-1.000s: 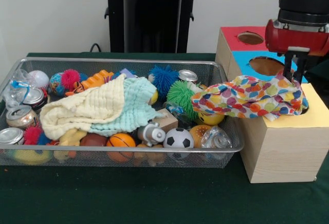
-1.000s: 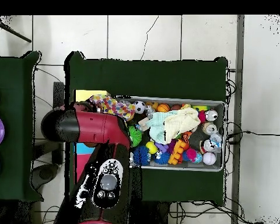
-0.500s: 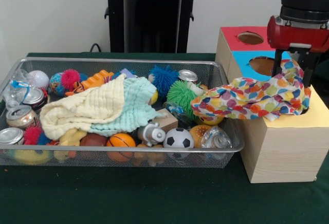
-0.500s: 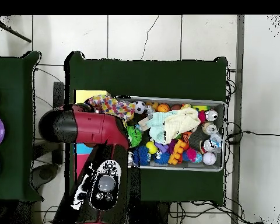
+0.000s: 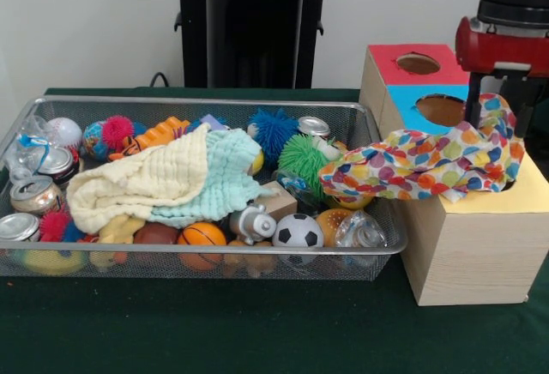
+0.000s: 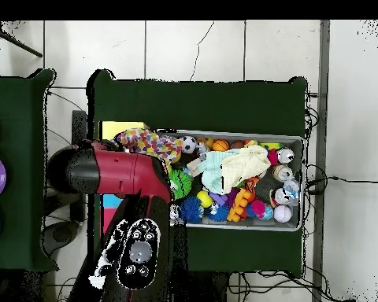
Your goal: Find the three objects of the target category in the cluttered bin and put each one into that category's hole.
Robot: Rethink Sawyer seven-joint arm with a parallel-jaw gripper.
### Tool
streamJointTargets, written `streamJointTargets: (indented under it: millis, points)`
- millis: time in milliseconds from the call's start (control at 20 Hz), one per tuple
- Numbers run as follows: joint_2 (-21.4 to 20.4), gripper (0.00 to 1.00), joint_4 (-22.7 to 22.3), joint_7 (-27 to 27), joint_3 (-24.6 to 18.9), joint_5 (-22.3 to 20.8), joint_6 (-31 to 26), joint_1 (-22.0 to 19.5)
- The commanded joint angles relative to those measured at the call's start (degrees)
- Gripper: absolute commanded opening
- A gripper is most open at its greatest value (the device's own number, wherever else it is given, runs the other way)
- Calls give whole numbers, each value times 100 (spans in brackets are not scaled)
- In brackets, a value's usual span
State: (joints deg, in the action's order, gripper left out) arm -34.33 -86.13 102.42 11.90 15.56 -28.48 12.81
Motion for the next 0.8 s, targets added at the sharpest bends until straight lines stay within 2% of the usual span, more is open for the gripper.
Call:
streamJointTargets:
  millis: [50, 100, 250, 350, 650, 800]
  points:
    - [-215, 100, -323, 1130, -445, 280, -1094, -146]
    - [-254, 100, -272, 1132, -429, 274, -1185, -132]
    - [-330, 100, 43, 1282, 52, 5, -1537, 135]
    - [-351, 100, 115, 1318, 211, -96, -1613, 202]
    - [-360, 100, 90, 1238, 280, -131, -1525, 198]
    - [-264, 100, 239, 1199, 351, -180, -1567, 183]
